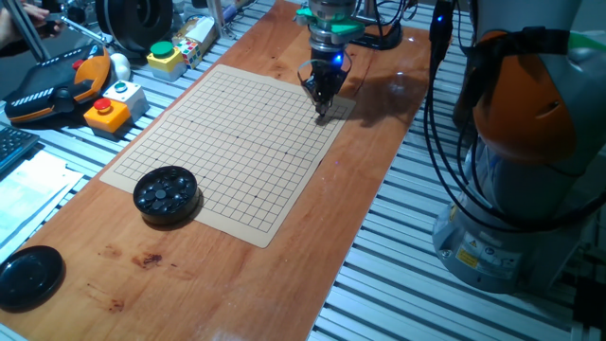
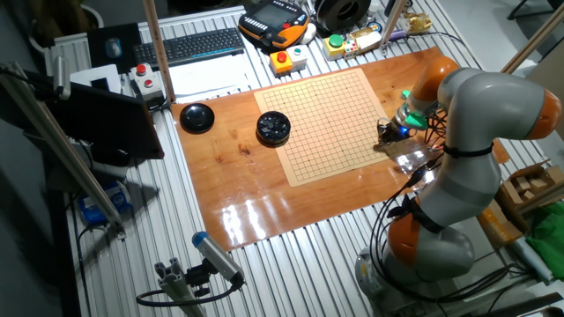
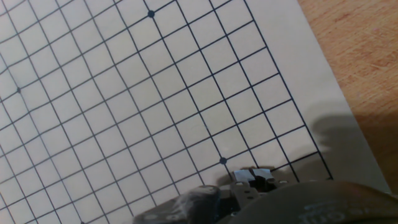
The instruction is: Play the first move as black on the 3-4 point in the upper right corner of the Go board
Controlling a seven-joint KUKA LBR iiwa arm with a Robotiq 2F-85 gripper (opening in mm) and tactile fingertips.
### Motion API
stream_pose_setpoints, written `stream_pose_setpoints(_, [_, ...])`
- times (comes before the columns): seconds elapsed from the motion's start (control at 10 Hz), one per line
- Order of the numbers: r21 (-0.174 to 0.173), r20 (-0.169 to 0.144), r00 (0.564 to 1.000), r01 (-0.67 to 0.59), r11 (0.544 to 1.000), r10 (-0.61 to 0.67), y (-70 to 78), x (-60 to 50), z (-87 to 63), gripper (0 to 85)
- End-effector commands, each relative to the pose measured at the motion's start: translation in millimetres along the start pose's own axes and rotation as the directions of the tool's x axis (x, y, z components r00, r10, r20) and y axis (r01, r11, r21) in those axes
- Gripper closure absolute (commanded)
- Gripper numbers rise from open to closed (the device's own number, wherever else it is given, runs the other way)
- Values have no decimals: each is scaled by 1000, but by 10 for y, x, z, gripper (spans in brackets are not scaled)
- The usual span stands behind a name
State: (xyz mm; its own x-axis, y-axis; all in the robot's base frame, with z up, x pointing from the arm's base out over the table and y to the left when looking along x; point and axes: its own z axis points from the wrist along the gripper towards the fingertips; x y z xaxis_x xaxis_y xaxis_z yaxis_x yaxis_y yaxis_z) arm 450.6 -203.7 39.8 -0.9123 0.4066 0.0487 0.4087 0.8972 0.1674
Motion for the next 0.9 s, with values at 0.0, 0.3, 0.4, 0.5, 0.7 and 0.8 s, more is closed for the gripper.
stream_pose_setpoints(0.0, [-1, 2, 1000, 0, 1000, 0, 0, -1, 1, 843])
stream_pose_setpoints(0.3, [-4, 9, 1000, 0, 1000, 0, 0, -2, 4, 777])
stream_pose_setpoints(0.4, [-5, 11, 1000, -1, 1000, 1, 0, -1, 4, 743])
stream_pose_setpoints(0.5, [-5, 11, 1000, -1, 1000, 1, 0, -1, 4, 730])
stream_pose_setpoints(0.7, [-5, 15, 1000, -3, 1000, 3, 0, -1, 5, 733])
stream_pose_setpoints(0.8, [-6, 16, 1000, -4, 1000, 4, 0, -2, 7, 733])
